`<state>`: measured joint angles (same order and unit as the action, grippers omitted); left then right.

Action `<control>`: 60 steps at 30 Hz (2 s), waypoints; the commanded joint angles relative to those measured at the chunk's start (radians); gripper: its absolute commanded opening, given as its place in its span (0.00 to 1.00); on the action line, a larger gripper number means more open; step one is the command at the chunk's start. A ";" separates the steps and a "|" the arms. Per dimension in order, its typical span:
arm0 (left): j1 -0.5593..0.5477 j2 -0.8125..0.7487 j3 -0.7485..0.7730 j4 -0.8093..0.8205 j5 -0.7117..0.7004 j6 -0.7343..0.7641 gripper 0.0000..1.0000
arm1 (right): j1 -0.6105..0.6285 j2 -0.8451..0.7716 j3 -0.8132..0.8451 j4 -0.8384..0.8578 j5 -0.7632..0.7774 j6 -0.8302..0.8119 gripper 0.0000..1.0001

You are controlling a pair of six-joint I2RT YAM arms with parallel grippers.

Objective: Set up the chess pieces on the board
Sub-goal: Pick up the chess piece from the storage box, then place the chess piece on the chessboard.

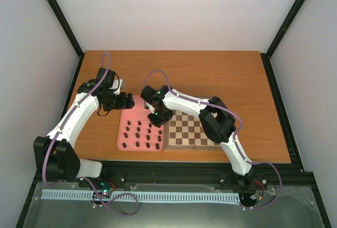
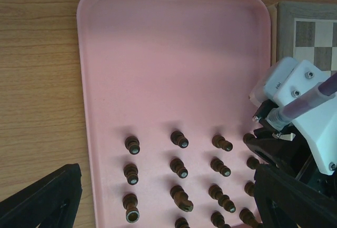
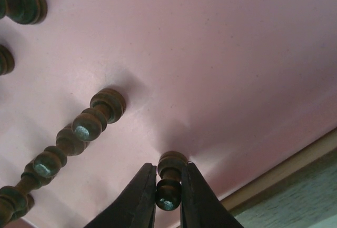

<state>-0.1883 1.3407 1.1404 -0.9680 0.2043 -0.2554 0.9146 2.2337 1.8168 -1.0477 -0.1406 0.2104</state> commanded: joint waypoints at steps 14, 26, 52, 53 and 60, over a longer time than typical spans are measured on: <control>-0.002 0.005 0.015 0.009 -0.006 -0.004 1.00 | -0.038 -0.086 0.075 -0.036 0.051 0.032 0.03; -0.002 0.005 0.014 0.008 0.002 -0.005 1.00 | -0.239 -0.088 0.118 -0.051 0.088 0.041 0.03; -0.002 0.038 0.019 0.014 -0.002 -0.001 1.00 | -0.307 0.038 0.178 -0.134 0.098 -0.012 0.03; -0.002 0.038 0.020 0.013 -0.002 -0.001 1.00 | -0.308 0.037 0.178 -0.134 0.101 -0.012 0.03; -0.002 0.045 0.025 0.013 0.004 0.001 1.00 | -0.310 0.044 0.179 -0.134 0.120 -0.015 0.04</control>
<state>-0.1883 1.3754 1.1404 -0.9661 0.2054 -0.2554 0.6121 2.2616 1.9896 -1.1641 -0.0444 0.2058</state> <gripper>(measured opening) 0.998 0.076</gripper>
